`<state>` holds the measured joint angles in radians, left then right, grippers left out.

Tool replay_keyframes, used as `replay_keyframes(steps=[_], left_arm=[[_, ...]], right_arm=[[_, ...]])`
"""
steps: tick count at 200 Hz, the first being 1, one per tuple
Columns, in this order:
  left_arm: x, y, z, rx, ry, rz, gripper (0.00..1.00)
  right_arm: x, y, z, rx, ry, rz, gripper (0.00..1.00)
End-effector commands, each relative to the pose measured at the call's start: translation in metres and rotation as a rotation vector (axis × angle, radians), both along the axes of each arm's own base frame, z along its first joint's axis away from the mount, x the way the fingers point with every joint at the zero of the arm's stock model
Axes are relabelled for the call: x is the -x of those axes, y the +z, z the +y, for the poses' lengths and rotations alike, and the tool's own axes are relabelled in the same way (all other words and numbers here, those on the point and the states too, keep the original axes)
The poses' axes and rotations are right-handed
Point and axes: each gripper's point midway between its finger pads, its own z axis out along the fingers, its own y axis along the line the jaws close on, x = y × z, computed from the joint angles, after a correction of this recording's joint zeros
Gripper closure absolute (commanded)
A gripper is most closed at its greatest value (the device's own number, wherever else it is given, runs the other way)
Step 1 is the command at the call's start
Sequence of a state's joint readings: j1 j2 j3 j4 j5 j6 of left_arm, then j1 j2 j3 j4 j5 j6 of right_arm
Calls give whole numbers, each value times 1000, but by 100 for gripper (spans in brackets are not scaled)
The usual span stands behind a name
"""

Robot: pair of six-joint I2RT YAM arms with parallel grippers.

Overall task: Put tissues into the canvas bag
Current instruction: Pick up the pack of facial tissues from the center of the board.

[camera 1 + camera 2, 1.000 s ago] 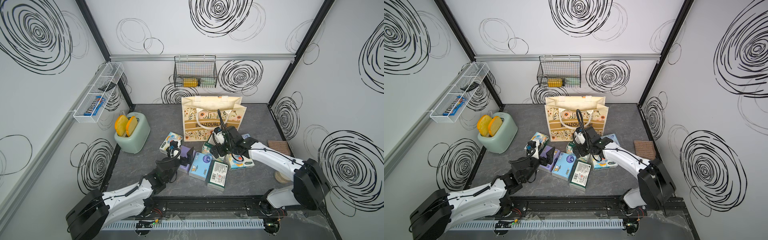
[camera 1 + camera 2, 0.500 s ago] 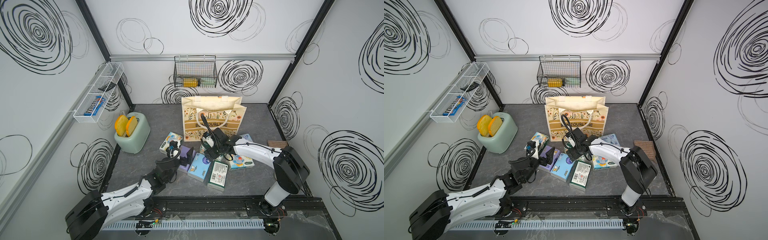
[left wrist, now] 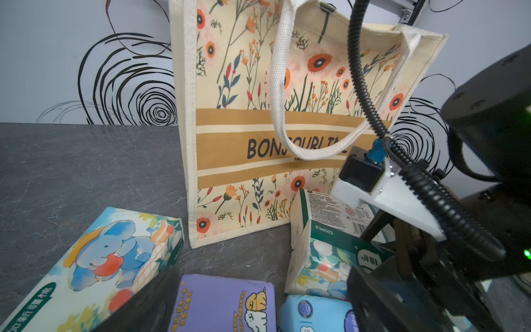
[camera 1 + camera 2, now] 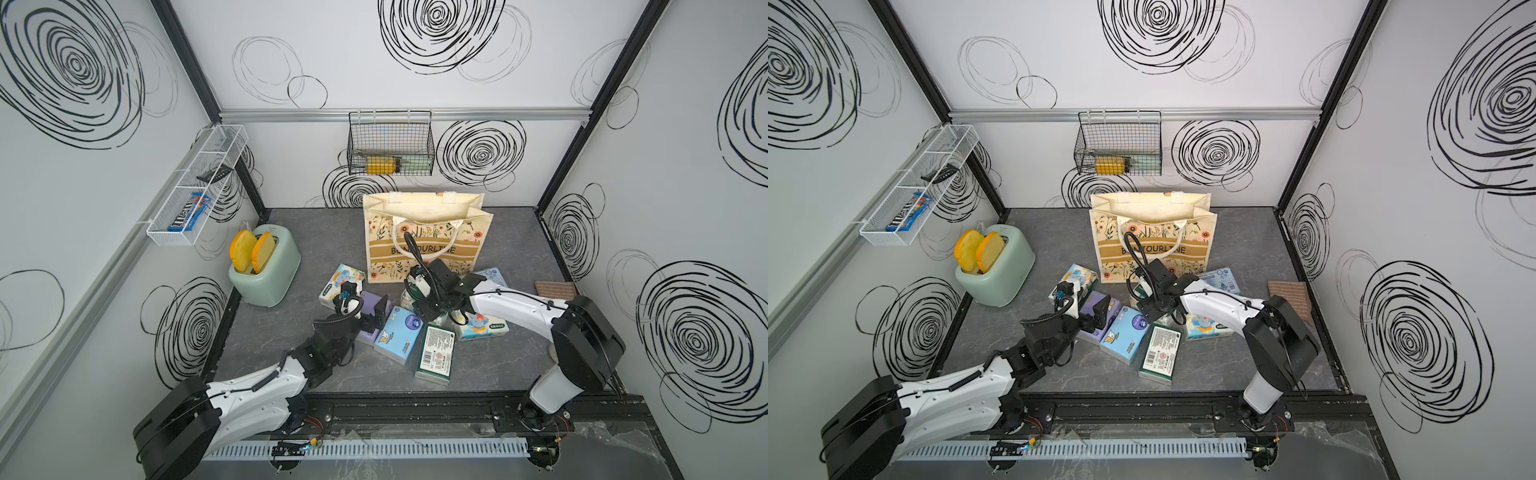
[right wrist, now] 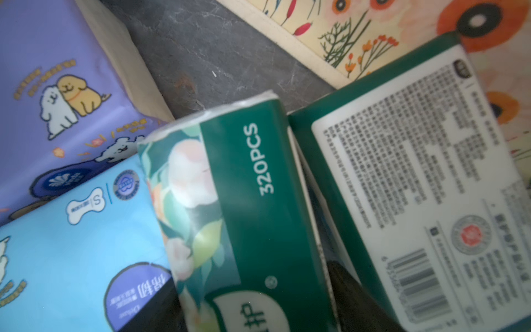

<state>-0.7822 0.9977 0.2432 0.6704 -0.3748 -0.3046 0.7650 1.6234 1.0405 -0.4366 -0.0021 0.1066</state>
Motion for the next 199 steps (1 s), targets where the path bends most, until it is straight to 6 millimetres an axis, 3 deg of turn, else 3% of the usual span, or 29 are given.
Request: replay_keyframes(steps=[1, 44, 91, 127, 168, 199], left_arm=[[-4, 20, 0, 54, 10, -34, 4], [-2, 22, 2, 61, 11, -41, 4], [-1, 24, -3, 62, -18, -45, 4], [-1, 23, -3, 60, -19, -40, 4], [0, 24, -5, 68, -25, -39, 4], [0, 22, -6, 71, -28, -33, 4]], right_arm=[[15, -6, 3, 4, 56, 42, 26], [15, -12, 2, 26, 38, 39, 33], [6, 20, 4, -5, 14, -34, 42], [0, 66, 6, -67, 4, -116, 46], [9, 120, 13, -174, 43, -147, 46], [11, 185, 18, -313, 80, -275, 46]])
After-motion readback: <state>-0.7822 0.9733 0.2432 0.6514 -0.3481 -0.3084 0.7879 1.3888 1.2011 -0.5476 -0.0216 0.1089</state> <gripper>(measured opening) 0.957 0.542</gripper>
